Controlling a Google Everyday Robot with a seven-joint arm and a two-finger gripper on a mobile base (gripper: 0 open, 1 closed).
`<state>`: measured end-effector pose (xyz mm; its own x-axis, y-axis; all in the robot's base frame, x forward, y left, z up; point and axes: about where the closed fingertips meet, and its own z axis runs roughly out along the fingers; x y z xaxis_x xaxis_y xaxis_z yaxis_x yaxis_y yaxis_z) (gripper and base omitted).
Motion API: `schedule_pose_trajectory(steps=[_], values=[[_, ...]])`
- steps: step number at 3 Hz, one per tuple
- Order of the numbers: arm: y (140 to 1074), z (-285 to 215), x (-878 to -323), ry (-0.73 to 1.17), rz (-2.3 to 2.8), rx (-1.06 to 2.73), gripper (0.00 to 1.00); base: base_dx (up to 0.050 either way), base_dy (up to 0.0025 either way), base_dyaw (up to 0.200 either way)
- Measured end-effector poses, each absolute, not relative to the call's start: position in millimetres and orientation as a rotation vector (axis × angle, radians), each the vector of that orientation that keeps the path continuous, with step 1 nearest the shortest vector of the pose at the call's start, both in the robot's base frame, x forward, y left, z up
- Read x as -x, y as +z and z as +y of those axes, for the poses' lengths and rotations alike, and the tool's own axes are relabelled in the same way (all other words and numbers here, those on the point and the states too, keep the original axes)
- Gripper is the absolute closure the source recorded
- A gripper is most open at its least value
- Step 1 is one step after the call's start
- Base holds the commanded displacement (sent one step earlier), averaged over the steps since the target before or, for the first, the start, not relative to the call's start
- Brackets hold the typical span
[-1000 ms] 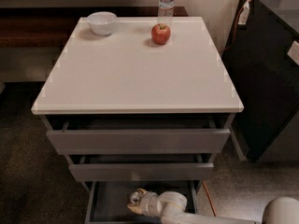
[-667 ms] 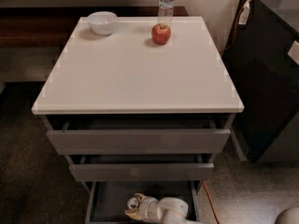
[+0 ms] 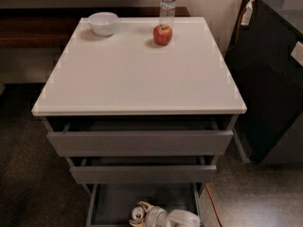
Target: Pick coke can from bottom drawer and place on counter
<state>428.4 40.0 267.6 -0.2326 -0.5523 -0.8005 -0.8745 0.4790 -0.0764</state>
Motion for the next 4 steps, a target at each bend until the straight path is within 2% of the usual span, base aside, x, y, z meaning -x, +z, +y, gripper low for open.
schedule_pose_trajectory(steps=[4], values=[[352,-20,-407,0.551,1.784,1.367,1.0,0.0,0.0,0.0]])
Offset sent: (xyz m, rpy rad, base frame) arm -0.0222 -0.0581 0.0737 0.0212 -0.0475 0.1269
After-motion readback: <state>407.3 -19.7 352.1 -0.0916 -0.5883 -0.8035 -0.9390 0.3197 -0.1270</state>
